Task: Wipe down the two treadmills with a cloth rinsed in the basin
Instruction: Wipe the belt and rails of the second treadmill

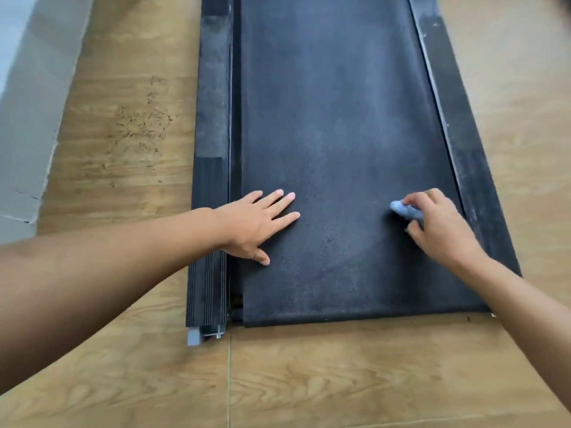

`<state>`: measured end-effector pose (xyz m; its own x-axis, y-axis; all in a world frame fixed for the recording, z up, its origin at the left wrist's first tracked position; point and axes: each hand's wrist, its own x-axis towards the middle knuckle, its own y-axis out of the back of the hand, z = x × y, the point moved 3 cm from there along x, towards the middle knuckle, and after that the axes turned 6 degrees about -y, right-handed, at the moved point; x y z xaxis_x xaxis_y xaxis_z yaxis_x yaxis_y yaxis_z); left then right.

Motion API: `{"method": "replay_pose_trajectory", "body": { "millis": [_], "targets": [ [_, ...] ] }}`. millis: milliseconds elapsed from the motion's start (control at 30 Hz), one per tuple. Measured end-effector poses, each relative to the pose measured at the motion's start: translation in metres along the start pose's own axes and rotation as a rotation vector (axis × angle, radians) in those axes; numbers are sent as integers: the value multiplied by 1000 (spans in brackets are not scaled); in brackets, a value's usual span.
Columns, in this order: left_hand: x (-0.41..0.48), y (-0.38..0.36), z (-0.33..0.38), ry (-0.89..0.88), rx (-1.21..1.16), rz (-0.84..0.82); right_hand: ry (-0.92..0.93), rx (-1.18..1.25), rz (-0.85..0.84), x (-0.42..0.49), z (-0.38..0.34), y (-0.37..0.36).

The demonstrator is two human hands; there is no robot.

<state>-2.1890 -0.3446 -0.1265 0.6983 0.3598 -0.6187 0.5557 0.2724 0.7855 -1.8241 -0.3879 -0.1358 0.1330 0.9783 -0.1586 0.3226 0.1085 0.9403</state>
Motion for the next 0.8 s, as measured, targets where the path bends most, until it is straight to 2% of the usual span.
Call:
{"method": "replay_pose_trajectory", "body": {
  "millis": [67, 100, 200, 233, 300, 367, 433, 533, 600, 700, 800],
  "targets": [
    [0, 24, 1, 12, -28, -175, -66, -5, -116, -18, 10, 0],
    [-4, 42, 5, 14, -44, -285, -79, -2, -247, -31, 4, 2],
    [-32, 99, 25, 12, -85, -550, -55, -156, -796, -79, -49, 31],
    [-46, 121, 29, 20, -75, -577, -38, -193, -862, -88, -70, 48],
    [-70, 159, 32, 56, -125, -480, -13, -115, -751, -87, -112, 93],
    [-97, 192, 30, 148, -267, -268, -53, 60, -573, -82, -150, 150],
    [-133, 220, 28, 250, -405, -136, -77, 156, -446, -81, -181, 211],
    [-188, 251, 42, 359, -475, -148, -119, 165, -424, -95, -212, 292],
    [-217, 279, 64, 330, -498, -167, -145, 141, -402, -103, -223, 342],
    [-251, 348, 94, 310, -578, -50, -209, 121, -361, -117, -227, 416],
    [-290, 425, 111, 337, -599, -27, -221, 85, -370, -140, -229, 485]
  ]
}}
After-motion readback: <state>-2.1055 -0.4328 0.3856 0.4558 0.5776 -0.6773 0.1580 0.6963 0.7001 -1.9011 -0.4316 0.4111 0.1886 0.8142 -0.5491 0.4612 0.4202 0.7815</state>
